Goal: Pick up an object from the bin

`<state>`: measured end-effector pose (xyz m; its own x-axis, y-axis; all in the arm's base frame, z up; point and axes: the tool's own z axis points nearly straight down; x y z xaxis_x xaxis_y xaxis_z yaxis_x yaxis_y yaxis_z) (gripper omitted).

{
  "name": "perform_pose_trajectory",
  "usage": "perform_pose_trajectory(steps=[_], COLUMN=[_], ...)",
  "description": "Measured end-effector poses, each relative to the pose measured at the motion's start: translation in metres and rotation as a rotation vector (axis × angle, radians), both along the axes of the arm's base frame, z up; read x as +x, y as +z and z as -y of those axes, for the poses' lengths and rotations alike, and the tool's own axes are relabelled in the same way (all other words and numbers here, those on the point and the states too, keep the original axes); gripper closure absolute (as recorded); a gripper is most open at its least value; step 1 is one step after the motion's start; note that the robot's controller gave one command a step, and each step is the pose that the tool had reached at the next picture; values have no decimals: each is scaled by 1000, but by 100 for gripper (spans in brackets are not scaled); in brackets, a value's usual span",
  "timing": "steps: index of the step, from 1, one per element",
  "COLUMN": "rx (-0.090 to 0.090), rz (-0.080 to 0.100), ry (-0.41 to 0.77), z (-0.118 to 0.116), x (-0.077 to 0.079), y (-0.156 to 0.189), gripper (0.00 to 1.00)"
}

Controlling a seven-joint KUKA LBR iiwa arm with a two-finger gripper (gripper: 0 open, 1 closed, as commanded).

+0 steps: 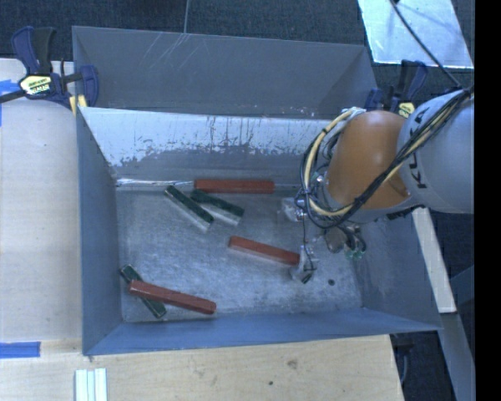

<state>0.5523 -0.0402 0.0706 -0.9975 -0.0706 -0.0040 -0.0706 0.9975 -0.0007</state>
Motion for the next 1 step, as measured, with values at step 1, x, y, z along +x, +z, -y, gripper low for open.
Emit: perform_pose_trajectory(steps=[1], rx=[0], rz=[2], ry=[1], z=[0], x=[1], y=[1], gripper=[100])
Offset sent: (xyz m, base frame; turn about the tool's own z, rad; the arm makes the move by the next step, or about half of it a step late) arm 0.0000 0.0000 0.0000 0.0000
